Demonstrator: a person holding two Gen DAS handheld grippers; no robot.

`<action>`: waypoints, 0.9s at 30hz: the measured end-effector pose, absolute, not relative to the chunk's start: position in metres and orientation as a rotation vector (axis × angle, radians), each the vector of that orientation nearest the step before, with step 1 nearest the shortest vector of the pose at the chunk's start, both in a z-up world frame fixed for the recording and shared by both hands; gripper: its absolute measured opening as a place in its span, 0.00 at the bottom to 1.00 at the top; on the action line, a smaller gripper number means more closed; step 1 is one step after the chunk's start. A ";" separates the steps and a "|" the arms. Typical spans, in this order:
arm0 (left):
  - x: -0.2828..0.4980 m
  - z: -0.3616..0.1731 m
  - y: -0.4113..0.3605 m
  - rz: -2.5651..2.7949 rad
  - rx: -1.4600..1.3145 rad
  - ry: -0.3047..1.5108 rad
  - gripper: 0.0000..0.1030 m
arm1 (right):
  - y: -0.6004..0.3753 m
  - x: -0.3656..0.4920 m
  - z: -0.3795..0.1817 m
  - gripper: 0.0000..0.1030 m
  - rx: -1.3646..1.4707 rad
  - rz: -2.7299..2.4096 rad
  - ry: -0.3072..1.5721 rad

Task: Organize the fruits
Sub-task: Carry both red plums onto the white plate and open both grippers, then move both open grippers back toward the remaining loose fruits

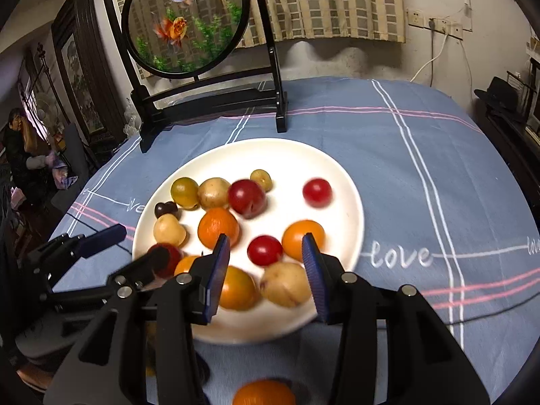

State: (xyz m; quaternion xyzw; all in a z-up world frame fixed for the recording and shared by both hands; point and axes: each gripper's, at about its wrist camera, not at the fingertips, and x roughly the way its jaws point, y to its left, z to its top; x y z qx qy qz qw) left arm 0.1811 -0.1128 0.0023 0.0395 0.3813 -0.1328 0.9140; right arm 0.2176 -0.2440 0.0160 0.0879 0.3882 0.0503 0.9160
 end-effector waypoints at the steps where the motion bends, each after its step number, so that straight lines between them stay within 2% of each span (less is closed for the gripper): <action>1: 0.176 0.005 -0.112 -0.272 0.084 0.779 0.71 | -0.246 0.213 0.017 0.44 0.184 0.102 0.798; 7: 0.146 0.015 -0.105 -0.268 0.087 0.771 0.75 | -0.251 0.172 0.020 0.48 0.209 0.096 0.777; 11: 0.120 0.019 -0.096 -0.264 0.075 0.764 0.83 | -0.251 0.143 0.020 0.50 0.228 0.103 0.774; 13: 0.109 0.018 -0.093 -0.267 0.073 0.766 0.84 | -0.250 0.131 0.020 0.60 0.230 0.098 0.774; 27: 0.047 0.001 -0.083 -0.276 0.078 0.798 0.85 | -0.244 0.054 -0.002 0.61 0.231 0.114 0.797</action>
